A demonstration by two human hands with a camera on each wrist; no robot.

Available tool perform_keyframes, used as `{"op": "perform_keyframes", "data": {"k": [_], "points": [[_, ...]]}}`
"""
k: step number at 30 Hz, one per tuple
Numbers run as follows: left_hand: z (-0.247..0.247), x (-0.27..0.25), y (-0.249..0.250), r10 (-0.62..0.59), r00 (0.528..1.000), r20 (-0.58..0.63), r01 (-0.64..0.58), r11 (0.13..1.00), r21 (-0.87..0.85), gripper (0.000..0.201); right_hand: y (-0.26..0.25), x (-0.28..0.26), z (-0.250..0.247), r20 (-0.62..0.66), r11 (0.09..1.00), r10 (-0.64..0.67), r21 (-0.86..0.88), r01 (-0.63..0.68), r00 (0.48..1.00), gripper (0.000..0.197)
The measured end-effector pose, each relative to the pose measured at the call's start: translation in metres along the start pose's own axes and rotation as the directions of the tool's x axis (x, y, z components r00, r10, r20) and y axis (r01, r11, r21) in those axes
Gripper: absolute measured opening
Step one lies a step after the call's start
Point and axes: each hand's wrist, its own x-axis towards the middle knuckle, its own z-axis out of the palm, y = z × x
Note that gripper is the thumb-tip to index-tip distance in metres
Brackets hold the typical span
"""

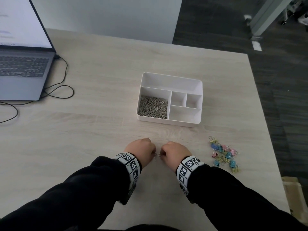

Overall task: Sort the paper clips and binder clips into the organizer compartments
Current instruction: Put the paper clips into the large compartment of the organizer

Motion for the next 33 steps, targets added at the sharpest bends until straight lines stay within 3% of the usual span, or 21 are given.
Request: {"op": "perform_keyframes", "data": {"k": [8, 16, 20, 22, 25, 29, 33], "points": [[-0.010, 0.009, 0.008, -0.047, 0.993, 0.109, 0.035, 0.993, 0.108, 0.026, -0.006, 0.006, -0.006, 0.097, 0.998, 0.057, 0.026, -0.060, 0.994, 0.012], [-0.012, 0.009, -0.010, 0.019, 0.999, 0.043, -0.024, 0.993, 0.113, 0.021, 0.001, 0.005, -0.002, 0.023, 1.000, -0.025, -0.012, 0.025, 0.999, 0.017], [-0.021, 0.015, -0.022, 0.003, 1.000, 0.031, -0.005, 0.997, 0.081, 0.022, 0.004, 0.012, -0.012, -0.005, 0.998, -0.020, 0.053, 0.021, 1.000, 0.009], [-0.027, 0.017, -0.027, -0.024, 1.000, 0.013, 0.024, 1.000, 0.003, 0.020, 0.005, 0.015, -0.022, -0.065, 0.984, 0.044, 0.177, -0.032, 0.997, 0.008], [-0.038, 0.021, -0.035, -0.132, 0.990, -0.050, 0.116, 0.963, -0.243, 0.014, 0.004, 0.023, -0.040, -0.210, 0.917, 0.123, 0.398, -0.030, 0.970, 0.010], [-0.062, 0.027, -0.038, -0.272, 0.956, -0.106, 0.165, 0.805, -0.570, 0.003, -0.002, 0.039, -0.071, -0.346, 0.855, 0.184, 0.518, 0.024, 0.920, 0.008], [-0.091, 0.038, -0.033, -0.338, 0.919, -0.201, 0.097, 0.690, -0.717, 0.008, -0.005, 0.054, -0.089, -0.412, 0.807, 0.234, 0.587, 0.060, 0.881, 0.003]]}}
